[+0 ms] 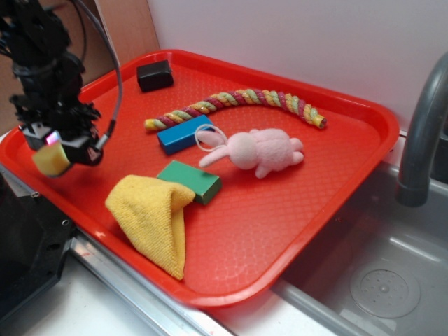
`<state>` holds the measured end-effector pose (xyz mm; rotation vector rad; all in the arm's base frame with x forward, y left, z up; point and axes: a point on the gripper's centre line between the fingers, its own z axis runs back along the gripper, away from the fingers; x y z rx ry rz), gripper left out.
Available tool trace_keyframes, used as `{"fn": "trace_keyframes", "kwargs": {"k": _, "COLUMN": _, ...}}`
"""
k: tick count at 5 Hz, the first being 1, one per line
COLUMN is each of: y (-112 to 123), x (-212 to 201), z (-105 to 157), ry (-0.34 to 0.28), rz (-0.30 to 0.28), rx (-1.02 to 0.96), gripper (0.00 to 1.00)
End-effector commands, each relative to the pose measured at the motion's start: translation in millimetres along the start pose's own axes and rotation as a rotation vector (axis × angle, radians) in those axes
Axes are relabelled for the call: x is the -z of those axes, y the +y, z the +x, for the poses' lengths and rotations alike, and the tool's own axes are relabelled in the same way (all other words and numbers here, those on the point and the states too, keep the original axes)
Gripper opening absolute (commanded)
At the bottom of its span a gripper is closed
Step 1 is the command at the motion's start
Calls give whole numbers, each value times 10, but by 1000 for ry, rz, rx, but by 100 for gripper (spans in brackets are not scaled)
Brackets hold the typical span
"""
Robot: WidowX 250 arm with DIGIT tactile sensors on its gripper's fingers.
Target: Grab the green sponge.
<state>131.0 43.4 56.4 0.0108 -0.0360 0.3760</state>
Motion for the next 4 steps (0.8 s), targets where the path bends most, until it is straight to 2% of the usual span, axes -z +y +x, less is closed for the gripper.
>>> {"fn": "trace_keyframes", "kwargs": {"k": 1, "y": -392, "x": -1055, "z": 276, "ry": -164, "rz": -212, "rx": 148, "gripper": 0}}
{"fn": "trace_keyframes", "kwargs": {"k": 2, "y": -567, "x": -1227, "z": 438, "ry": -154, "rz": -210, "rx": 152, "gripper": 0}}
{"fn": "trace_keyframes", "kwargs": {"k": 4, "y": -593, "x": -1228, "z": 536, "ry": -117, "rz": -142, "rx": 170, "gripper": 0}}
